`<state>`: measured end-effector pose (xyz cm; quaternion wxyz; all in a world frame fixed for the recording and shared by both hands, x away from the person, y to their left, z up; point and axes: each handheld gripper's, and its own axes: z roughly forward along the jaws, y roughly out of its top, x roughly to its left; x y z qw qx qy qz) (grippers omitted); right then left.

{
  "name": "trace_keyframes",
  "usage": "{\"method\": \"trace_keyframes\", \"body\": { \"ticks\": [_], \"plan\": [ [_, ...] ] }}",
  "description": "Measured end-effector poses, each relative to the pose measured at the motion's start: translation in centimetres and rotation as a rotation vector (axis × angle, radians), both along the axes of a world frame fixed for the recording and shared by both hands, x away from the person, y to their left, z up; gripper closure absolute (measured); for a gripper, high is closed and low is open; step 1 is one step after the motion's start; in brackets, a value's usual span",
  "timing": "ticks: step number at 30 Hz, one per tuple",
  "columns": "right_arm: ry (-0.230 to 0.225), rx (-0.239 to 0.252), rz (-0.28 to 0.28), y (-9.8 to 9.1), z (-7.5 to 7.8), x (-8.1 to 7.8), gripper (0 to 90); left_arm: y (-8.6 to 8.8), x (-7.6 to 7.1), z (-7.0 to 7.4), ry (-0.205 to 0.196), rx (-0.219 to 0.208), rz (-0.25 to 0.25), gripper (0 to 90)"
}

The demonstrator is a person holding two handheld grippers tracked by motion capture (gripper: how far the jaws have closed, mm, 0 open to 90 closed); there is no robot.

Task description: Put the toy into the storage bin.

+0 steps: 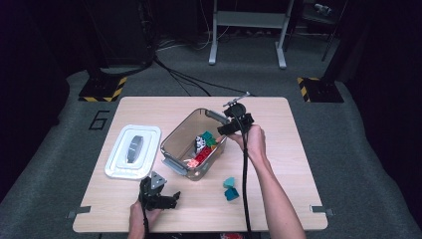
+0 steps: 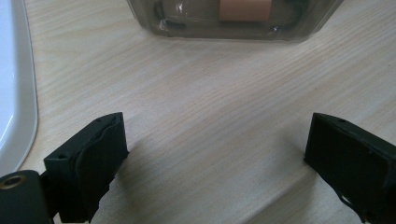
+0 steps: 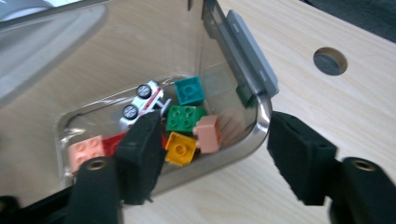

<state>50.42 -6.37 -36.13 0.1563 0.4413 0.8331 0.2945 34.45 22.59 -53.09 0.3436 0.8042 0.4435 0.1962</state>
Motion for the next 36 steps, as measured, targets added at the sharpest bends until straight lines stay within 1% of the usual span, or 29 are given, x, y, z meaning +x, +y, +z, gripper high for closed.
{"method": "trace_keyframes", "body": {
  "ticks": [4,5,6,9,13,19,25,27,28,29,30,32,33,35,36],
  "plan": [
    [-0.015,0.029,0.01,-1.4,0.0,-1.8,21.2,0.0,0.0,0.0,0.0,0.002,-0.001,5.4],
    [-0.017,0.034,0.013,-1.7,-0.1,-2.2,20.2,0.0,0.0,0.0,-0.004,0.008,-0.004,5.3],
    [-0.021,0.043,0.011,-2.0,-0.2,-2.7,19.1,0.1,0.0,0.1,0.001,0.011,-0.007,5.4],
    [-0.017,0.065,0.021,-2.8,-0.8,-3.9,16.8,0.1,0.0,0.0,-0.002,0.008,-0.004,5.3],
    [-0.008,0.067,0.039,-3.6,-1.9,-5.5,15.1,0.1,0.0,0.1,0.004,0.008,-0.006,5.3],
    [0.018,0.078,0.051,-4.4,-4.2,-7.0,12.5,0.1,0.0,0.1,0.004,0.008,-0.006,5.3],
    [0.062,0.083,0.074,-4.8,-7.1,-8.2,10.4,0.1,0.0,0.1,0.004,0.008,-0.006,5.3],
    [0.078,0.084,0.082,-4.9,-8.1,-8.5,10.4,0.1,0.0,0.1,0.004,0.008,-0.006,5.3],
    [0.081,0.077,0.084,-4.9,-8.5,-8.7,10.9,0.1,0.0,0.1,0.004,0.007,-0.006,5.3],
    [0.09,0.085,0.083,-4.8,-8.9,-8.9,11.1,0.1,0.0,0.1,0.004,0.007,-0.005,5.3],
    [0.097,0.074,0.097,-4.9,-9.3,-9.0,11.5,0.1,0.0,0.1,0.005,0.01,-0.007,5.3],
    [0.107,0.074,0.101,-4.8,-9.9,-9.3,12.4,0.0,0.0,0.0,0.003,0.003,-0.002,5.3],
    [0.109,0.071,0.105,-4.7,-10.3,-9.5,13.5,0.1,0.0,0.1,0.004,0.009,-0.006,5.3],
    [0.123,0.064,0.111,-4.4,-10.9,-9.7,14.3,0.1,0.0,0.1,0.005,0.008,-0.005,5.4],
    [0.13,0.07,0.111,-4.2,-11.1,-9.9,14.8,0.0,0.0,0.0,0.003,0.004,-0.002,5.3]
  ]
}}
